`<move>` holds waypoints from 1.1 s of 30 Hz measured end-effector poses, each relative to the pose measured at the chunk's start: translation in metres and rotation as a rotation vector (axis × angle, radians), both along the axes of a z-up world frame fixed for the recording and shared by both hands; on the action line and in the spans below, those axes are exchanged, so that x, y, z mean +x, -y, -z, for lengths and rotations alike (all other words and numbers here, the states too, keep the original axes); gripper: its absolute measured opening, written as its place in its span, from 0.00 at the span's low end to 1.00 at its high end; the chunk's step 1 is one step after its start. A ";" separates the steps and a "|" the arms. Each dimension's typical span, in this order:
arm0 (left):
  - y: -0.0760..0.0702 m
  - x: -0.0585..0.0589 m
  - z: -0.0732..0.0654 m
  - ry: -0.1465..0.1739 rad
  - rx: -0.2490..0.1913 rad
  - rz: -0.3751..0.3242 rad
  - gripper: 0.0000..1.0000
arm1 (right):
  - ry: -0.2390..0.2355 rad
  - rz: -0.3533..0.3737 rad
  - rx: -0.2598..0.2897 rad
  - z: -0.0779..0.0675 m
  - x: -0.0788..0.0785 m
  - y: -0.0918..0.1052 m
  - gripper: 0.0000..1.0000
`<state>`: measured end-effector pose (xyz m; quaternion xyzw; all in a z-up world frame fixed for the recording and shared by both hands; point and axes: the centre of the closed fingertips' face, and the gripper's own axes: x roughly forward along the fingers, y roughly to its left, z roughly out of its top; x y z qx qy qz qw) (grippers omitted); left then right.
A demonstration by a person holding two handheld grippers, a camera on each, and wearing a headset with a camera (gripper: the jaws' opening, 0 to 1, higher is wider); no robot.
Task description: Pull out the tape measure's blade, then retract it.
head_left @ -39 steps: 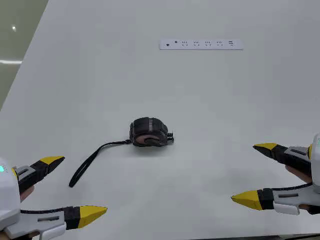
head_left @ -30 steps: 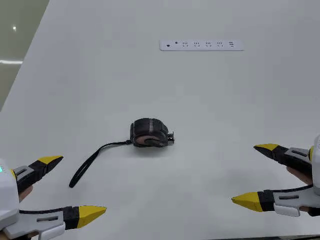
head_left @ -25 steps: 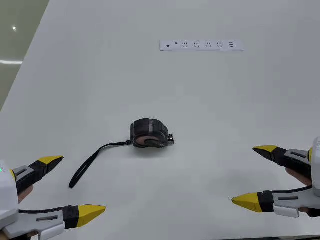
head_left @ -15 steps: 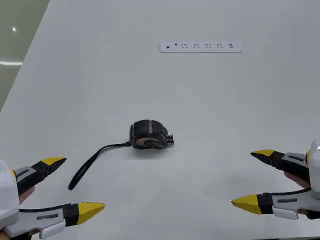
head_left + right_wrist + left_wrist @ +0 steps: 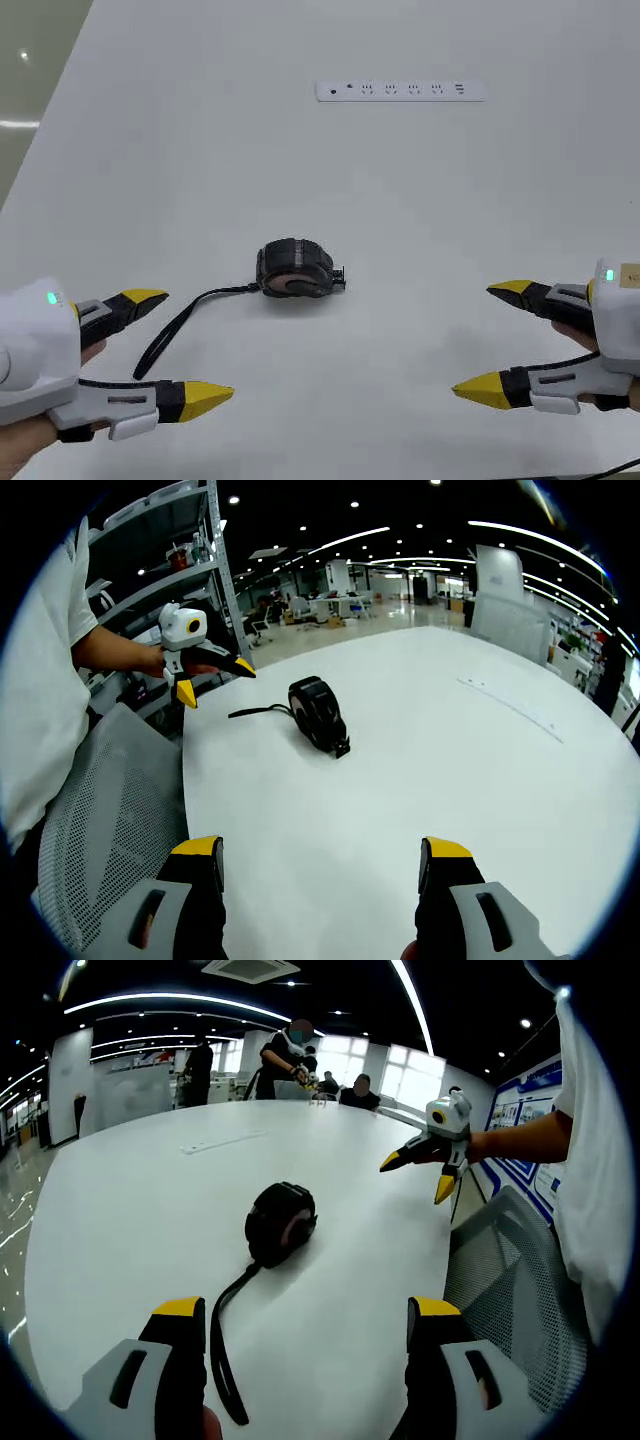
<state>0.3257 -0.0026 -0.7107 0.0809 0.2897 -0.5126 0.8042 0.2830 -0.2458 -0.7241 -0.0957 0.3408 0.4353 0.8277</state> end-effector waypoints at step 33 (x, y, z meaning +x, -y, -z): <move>0.052 0.049 0.014 0.085 0.120 0.272 0.76 | 0.011 -0.216 -0.090 0.017 0.053 -0.029 0.77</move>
